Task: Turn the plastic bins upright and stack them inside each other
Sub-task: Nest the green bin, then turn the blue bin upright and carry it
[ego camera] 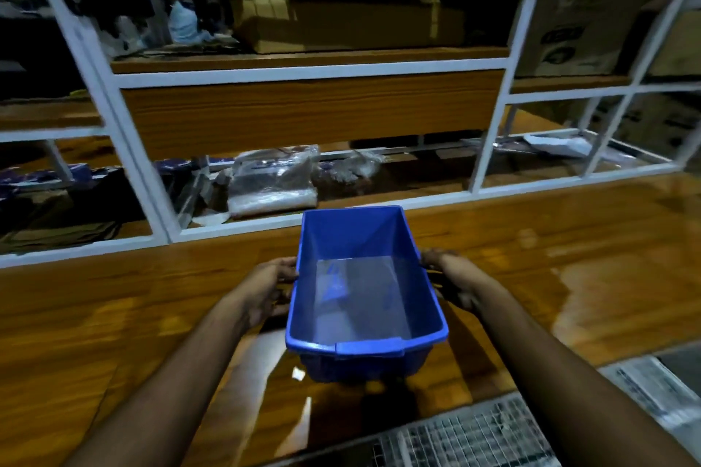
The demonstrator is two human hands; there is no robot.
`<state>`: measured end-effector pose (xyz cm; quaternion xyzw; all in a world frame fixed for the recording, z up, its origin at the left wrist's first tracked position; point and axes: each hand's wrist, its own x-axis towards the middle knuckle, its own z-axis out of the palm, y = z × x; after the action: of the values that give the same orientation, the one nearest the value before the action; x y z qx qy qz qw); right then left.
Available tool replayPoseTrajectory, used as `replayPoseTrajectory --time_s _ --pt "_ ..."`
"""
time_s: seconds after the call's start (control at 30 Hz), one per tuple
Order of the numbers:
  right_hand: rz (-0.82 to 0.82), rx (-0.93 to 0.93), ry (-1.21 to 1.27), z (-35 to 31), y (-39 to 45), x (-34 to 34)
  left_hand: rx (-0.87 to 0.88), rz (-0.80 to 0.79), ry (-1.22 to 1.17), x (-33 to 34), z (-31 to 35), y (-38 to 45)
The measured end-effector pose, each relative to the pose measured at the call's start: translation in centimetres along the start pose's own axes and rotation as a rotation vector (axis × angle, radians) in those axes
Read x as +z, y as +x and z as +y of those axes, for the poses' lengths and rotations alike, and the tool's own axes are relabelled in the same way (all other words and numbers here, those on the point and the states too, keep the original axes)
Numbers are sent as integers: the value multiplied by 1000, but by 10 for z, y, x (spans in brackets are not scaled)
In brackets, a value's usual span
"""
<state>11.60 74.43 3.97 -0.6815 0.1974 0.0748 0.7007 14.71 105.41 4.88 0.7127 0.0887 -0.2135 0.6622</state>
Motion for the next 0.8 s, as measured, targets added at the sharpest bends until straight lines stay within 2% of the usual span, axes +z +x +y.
replayPoseTrajectory --time_s 0.2,0.37,0.5,0.8 --pt "152 -25 113 27 -57 -91 -5 -219 -34 84 -1 10" --pt "308 -15 208 53 -129 -187 -73 -465 -34 188 3 -6" --pt "428 -39 287 81 -193 -276 -66 -614 26 294 -1 -27" --pt "678 -95 363 129 -342 -471 -88 -812 86 548 -18 -107"
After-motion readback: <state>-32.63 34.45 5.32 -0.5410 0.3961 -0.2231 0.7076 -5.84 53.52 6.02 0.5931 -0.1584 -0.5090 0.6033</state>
